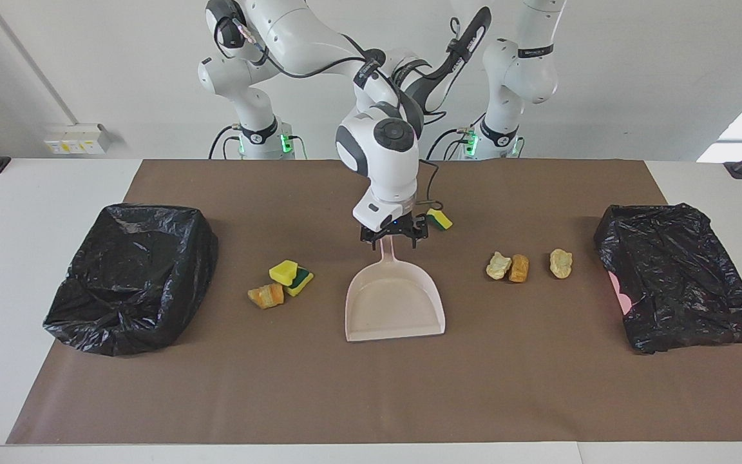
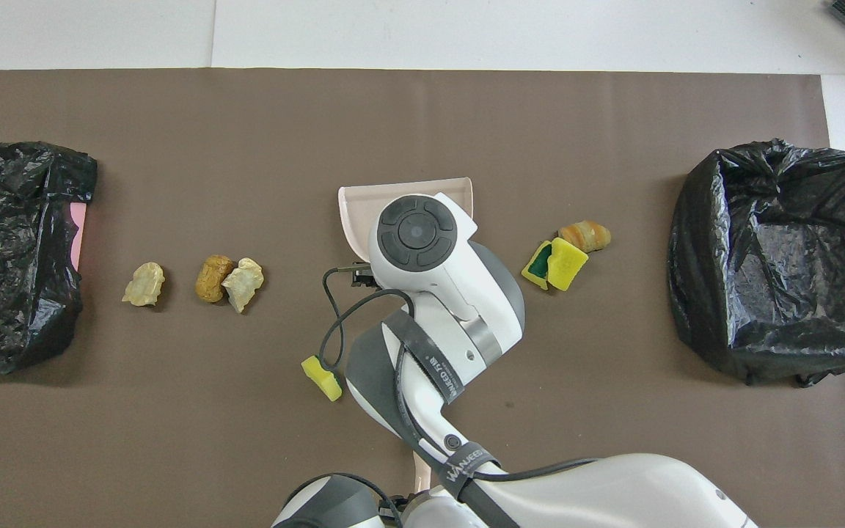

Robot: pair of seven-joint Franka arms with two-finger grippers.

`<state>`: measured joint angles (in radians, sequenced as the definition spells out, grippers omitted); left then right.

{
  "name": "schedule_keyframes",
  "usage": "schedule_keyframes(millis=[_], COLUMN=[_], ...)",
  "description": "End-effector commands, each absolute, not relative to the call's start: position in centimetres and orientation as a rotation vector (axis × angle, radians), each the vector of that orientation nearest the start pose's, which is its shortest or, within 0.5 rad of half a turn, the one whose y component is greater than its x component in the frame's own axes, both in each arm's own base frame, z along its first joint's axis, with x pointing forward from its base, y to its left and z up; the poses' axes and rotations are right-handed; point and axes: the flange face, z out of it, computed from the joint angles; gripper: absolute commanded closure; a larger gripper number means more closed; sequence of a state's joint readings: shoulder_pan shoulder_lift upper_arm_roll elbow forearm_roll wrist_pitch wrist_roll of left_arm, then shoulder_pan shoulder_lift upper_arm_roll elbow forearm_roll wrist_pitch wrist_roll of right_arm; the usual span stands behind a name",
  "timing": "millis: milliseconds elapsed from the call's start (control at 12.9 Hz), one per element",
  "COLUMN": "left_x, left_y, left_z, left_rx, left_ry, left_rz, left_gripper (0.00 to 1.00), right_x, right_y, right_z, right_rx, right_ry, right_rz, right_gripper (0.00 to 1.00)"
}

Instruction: Sweep and dump trash in bin

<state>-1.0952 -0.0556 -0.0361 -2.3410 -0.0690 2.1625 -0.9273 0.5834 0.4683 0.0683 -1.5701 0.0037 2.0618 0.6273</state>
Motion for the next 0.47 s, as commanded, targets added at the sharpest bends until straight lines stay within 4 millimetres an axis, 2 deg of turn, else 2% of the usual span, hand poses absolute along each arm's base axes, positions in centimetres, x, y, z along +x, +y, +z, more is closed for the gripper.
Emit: schedule_keyframes(millis=[0,233,388], left_x=[21.7,21.7,23.3], left_y=[-42.3,-41.1,-40.0], left_z=[36.0,36.7,37.1], left_rx=[-3.044,-2.994,-2.996], left_ry=[0.243,0.266,0.256], left_rz=[0.184,0.236,0.247], left_gripper=[1.0,1.0,1.0], right_x=[54.5,54.5,54.2], right_y=[40.6,39.6,39.3], right_z=[36.4,35.8,35.6], right_rx=[-3.113,-3.116,-3.098], right_ry=[-0.025,-0.067,-0.08], right_rz=[0.01,0.084,0.171], right_gripper=[0.0,0.0,0.14])
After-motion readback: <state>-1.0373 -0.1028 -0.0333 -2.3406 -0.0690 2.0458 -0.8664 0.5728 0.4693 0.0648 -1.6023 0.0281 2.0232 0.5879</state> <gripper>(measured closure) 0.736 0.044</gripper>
